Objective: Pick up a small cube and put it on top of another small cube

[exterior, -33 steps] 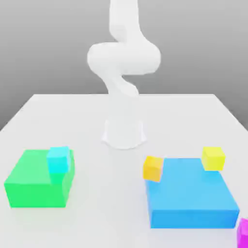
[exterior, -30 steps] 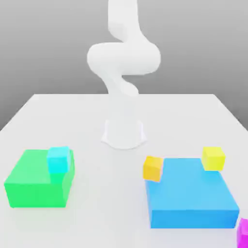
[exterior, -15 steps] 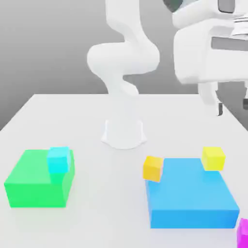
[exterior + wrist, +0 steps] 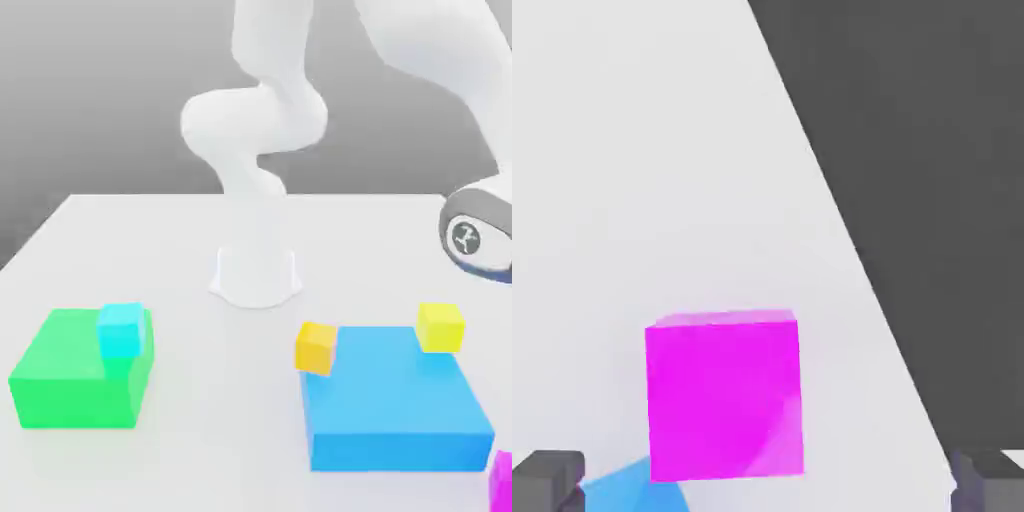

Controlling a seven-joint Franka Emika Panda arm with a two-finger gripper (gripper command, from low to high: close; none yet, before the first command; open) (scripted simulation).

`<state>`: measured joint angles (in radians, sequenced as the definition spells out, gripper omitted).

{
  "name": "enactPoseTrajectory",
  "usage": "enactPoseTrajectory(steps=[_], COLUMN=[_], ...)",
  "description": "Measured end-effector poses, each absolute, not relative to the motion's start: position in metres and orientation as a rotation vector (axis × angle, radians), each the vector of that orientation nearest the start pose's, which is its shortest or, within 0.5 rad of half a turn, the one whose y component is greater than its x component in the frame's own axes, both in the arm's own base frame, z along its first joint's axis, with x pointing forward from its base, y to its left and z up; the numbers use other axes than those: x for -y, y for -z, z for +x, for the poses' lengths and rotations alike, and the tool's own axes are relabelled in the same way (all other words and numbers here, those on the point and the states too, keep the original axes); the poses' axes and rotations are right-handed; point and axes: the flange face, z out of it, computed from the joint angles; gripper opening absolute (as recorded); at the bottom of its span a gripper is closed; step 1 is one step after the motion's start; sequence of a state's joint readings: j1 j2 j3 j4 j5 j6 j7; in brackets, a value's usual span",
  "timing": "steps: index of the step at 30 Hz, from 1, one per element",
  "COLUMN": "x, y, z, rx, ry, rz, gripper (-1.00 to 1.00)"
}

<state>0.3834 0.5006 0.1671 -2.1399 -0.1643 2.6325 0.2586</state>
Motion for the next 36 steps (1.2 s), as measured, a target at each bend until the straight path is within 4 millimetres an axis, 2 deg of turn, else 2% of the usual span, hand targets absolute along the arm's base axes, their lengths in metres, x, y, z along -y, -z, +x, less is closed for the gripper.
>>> enactPoseTrajectory(steps=[1, 2, 7, 8, 9, 13, 15, 19, 22, 24, 26, 31, 36], x=[-0.303, -0.303, -0.303, -0.303, -0.303, -0.3, -0.263, -0.167, -0.093, -0.035, 0.02, 0.091, 0.158], y=[-0.154, -0.14, -0.14, -0.134, -0.138, -0.189, -0.211, -0.248, -0.273, -0.287, -0.3, -0.325, -0.34], z=[0.481, 0.481, 0.48, 0.48, 0.48, 0.481, 0.491, 0.502, 0.497, 0.488, 0.471, 0.416, 0.344], rx=[0.652, 0.654, 0.654, 0.656, 0.656, 0.644, 0.463, -0.018, -0.399, -0.69, -0.975, -1.488, -1.994], ry=[0.003, 0.001, -0.001, -0.001, -0.001, -0.002, 0.003, 0.014, 0.02, 0.021, 0.02, 0.018, 0.008], rz=[-3.073, -3.072, -3.072, -3.072, -3.073, -3.075, -3.117, -3.17, -3.154, -3.106, -3.029, -2.804, -2.444], gripper=[0.0, -1.0, -1.0, -1.0, -1.0, -1.0, -1.0, -1.0, -1.0, -1.0, -1.0, -1.0, -1.0])
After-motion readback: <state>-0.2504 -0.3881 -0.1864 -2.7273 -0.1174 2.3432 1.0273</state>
